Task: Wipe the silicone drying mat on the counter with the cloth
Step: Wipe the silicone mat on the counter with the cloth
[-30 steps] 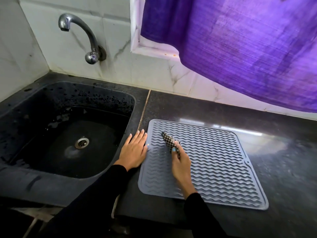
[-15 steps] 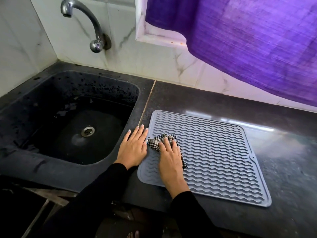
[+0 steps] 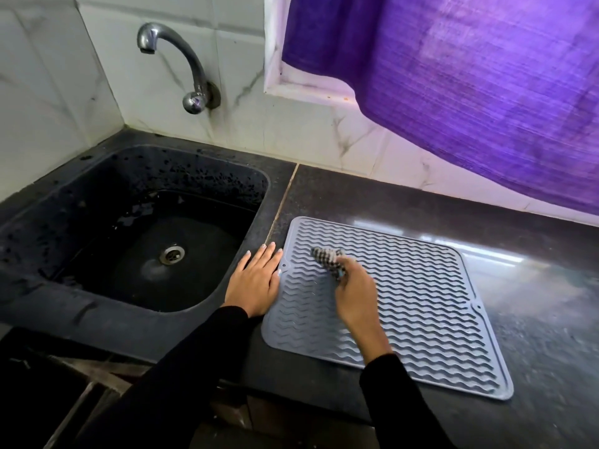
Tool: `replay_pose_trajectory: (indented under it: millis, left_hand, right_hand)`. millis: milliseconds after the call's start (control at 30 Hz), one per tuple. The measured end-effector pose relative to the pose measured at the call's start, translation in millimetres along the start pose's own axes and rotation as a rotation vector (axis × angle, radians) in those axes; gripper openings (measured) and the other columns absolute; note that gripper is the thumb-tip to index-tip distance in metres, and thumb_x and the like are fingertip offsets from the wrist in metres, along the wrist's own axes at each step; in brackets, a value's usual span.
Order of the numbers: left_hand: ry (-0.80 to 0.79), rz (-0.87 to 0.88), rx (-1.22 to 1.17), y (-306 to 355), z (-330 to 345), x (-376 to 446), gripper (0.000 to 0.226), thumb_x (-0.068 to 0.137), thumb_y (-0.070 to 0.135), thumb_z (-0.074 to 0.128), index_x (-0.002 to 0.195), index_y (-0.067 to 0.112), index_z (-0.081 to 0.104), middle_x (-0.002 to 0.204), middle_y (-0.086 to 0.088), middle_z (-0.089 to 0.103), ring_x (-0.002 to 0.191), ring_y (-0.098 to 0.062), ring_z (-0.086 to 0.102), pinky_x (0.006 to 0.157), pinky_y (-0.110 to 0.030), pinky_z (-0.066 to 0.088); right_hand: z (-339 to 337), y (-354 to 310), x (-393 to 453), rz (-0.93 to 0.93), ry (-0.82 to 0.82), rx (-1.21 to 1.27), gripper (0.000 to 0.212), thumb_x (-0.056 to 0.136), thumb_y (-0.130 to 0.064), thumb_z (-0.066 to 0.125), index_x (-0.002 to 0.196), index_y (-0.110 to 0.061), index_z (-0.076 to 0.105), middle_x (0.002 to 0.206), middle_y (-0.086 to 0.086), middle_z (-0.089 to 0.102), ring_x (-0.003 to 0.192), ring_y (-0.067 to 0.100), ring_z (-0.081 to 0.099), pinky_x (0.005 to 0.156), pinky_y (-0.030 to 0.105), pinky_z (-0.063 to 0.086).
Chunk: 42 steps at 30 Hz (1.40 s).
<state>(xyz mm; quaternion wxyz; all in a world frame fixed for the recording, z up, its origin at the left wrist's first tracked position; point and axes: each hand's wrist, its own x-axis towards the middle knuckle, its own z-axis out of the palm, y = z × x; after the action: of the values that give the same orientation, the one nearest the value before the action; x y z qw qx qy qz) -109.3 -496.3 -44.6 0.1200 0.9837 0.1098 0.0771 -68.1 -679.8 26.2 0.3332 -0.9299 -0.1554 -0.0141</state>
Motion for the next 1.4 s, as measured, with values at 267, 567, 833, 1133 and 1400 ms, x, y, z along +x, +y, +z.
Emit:
replay_pose_trajectory:
  millis: [267, 567, 833, 1133, 1400]
  left_hand:
    - [-0.005, -0.006, -0.006, -1, 3, 1, 0.074, 0.079, 0.042, -0.003, 0.147, 0.021, 0.019, 0.156, 0.002, 0.013, 0.144, -0.009, 0.007, 0.117, -0.033, 0.001]
    - [-0.003, 0.003, -0.011, -1, 2, -1, 0.078, 0.077, 0.044, -0.007, 0.147, 0.020, 0.019, 0.156, 0.002, 0.013, 0.144, -0.011, 0.008, 0.117, -0.035, 0.001]
    - [-0.005, -0.005, -0.021, -1, 2, 0, 0.079, 0.076, 0.044, -0.006, 0.147, 0.020, 0.019, 0.156, 0.002, 0.013, 0.144, -0.010, 0.008, 0.117, -0.034, 0.000]
    - [0.000, -0.005, 0.009, -1, 5, -1, 0.074, 0.080, 0.042, -0.005, 0.148, 0.020, 0.017, 0.157, 0.002, 0.013, 0.144, -0.011, 0.007, 0.116, -0.034, -0.001]
    - [-0.011, -0.004, -0.037, -4, 4, 0, 0.077, 0.078, 0.045, -0.004, 0.147, 0.021, 0.020, 0.156, 0.003, 0.014, 0.144, -0.009, 0.009, 0.117, -0.034, 0.001]
  right_hand:
    - [44, 7, -32, -0.055, -0.094, -0.363, 0.058, 0.093, 0.003, 0.022, 0.148, -0.014, 0.013, 0.157, 0.008, 0.006, 0.145, 0.029, 0.000, 0.111, 0.034, -0.010]
    - [20, 14, 2, 0.147, -0.160, 0.238, 0.060, 0.080, 0.013, 0.040, 0.131, -0.018, 0.052, 0.141, 0.003, 0.046, 0.134, 0.019, 0.038, 0.110, 0.022, 0.024]
    - [30, -5, -37, -0.141, -0.099, -0.202, 0.068, 0.087, 0.009, 0.037, 0.144, -0.026, 0.028, 0.156, 0.004, 0.015, 0.145, 0.022, 0.005, 0.119, 0.036, -0.001]
    - [43, 1, -37, -0.196, -0.196, -0.333, 0.067, 0.090, 0.005, 0.031, 0.148, -0.024, 0.014, 0.157, 0.008, 0.000, 0.145, 0.021, -0.006, 0.112, 0.028, -0.012]
    - [5, 32, -5, 0.040, -0.165, 0.448, 0.038, 0.094, 0.003, 0.039, 0.129, -0.011, 0.047, 0.116, 0.007, 0.058, 0.104, 0.019, 0.058, 0.086, 0.021, 0.048]
